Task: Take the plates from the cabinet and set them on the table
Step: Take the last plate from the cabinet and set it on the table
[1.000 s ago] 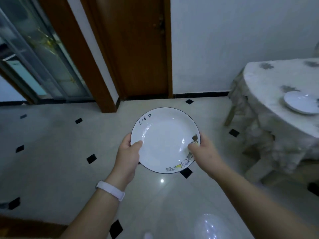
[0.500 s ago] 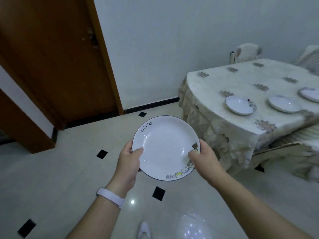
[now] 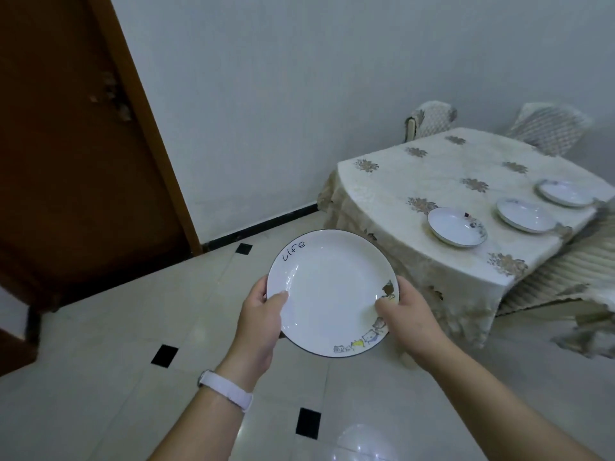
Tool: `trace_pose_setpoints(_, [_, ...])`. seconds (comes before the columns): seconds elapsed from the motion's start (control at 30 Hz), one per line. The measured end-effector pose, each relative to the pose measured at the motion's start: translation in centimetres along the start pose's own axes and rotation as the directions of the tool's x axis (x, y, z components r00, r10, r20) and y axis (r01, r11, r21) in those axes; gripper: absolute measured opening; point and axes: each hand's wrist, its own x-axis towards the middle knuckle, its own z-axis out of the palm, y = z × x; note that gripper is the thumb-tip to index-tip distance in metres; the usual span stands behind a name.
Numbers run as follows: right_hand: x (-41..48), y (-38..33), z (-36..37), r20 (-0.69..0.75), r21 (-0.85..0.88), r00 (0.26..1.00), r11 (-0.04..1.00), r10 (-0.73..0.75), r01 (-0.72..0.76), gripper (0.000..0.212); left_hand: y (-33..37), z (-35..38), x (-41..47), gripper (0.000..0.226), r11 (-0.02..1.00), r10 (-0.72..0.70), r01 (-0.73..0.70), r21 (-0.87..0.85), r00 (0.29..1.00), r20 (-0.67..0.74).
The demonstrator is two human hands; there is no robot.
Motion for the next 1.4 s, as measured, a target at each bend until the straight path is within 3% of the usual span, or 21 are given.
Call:
trace_pose_setpoints(0.43, [12.7,0.8,0.3,-0.036,0.088,0.995,0.992,0.094,-0.091,0.036,1.8,4.3,12.9,0.031,0.99,0.007,-0.016,0.139,0.998,0.065])
trace_pose_setpoints(0.57, [19.2,0.1,-0.4,-0.049,0.124,0.997,0.99,0.067,-0.06,0.026,3.0,7.1,19.0,0.034,0.983,0.019,-0.031,0.182,0.997,0.07])
trace_pose_setpoints(0.73, [27.0,-1.2,-3.0,-0.055,0.115,0.995,0.99,0.086,-0.079,0.035,4.2,12.0,26.5,0.035,0.978,-0.025,0.011,0.207,0.997,0.067])
trace_pose_setpoints(0.93, [35.0,-2.4,-6.4,-0.114,0.075,0.99,0.994,0.086,-0.077,0.025,5.7,17.6,33.5,0.037,0.981,-0.047,0.024,0.195,0.992,0.114])
trace_pose_setpoints(1.4, [48.5,-2.7,-4.3,-0.241,0.116,0.949,0.977,0.204,-0.18,0.024,7.5,21.1,50.6,0.041,0.963,-0.106,0.03,0.266,0.955,0.276])
